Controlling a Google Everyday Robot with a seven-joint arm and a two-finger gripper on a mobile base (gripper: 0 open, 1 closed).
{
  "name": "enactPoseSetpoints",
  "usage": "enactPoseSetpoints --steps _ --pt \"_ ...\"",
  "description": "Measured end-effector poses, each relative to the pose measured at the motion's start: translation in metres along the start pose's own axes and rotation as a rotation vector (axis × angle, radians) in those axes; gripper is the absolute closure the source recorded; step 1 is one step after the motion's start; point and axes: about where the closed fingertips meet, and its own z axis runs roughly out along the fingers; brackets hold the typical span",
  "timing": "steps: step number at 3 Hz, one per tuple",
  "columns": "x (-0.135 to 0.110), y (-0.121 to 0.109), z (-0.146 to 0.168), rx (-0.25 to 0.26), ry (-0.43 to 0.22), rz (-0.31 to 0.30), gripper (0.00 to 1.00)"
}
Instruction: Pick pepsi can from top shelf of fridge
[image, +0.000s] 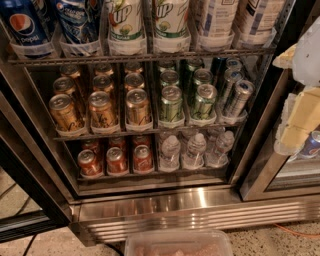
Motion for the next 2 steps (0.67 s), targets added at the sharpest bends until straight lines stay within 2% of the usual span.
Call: enactPoseSetpoints --steps 1,2 --pt "0.0 0.0 0.0 0.0 0.0 0.0 0.0" --pt "-0.02 0.008 0.007 0.019 -0.064 0.002 0.0"
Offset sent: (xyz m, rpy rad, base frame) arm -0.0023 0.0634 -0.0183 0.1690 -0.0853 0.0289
